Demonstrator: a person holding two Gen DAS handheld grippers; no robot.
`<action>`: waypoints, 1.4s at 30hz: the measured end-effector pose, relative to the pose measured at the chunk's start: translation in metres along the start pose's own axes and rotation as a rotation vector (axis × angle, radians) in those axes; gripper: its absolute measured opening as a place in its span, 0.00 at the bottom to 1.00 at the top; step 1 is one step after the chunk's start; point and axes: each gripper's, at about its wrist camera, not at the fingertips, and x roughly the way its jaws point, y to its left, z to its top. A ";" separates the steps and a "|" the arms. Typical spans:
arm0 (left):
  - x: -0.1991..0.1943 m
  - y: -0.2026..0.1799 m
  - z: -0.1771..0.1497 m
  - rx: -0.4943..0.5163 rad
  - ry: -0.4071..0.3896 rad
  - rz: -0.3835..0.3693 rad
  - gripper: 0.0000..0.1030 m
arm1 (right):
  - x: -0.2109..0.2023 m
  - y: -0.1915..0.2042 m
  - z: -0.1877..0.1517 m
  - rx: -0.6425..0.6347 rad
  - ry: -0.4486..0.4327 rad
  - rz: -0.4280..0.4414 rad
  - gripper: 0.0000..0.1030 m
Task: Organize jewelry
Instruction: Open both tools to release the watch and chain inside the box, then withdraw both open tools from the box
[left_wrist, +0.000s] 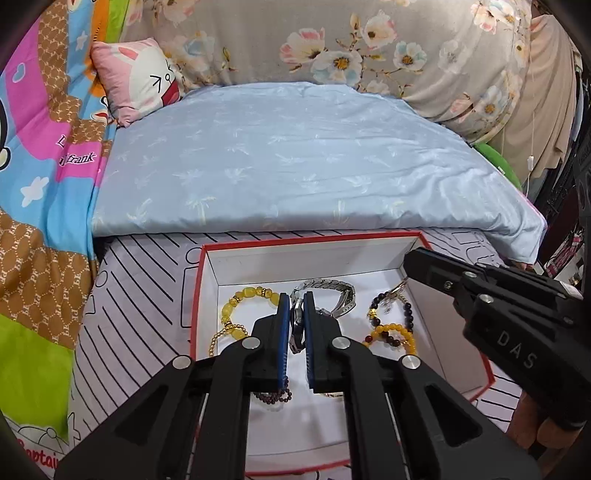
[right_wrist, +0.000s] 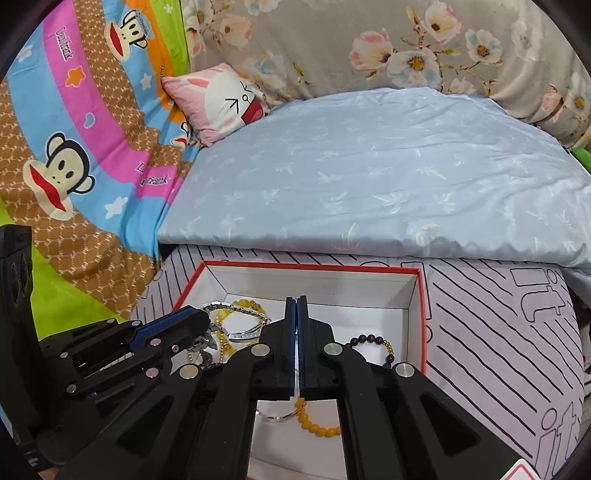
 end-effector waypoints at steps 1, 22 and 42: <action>0.004 0.000 0.000 0.001 0.005 0.002 0.07 | 0.004 0.001 0.000 -0.004 0.006 -0.002 0.00; 0.005 -0.005 -0.003 0.010 -0.014 0.064 0.27 | 0.003 0.003 -0.015 -0.007 -0.008 -0.049 0.21; -0.018 -0.010 -0.023 0.013 -0.005 0.066 0.28 | -0.032 0.012 -0.044 -0.007 -0.032 -0.089 0.30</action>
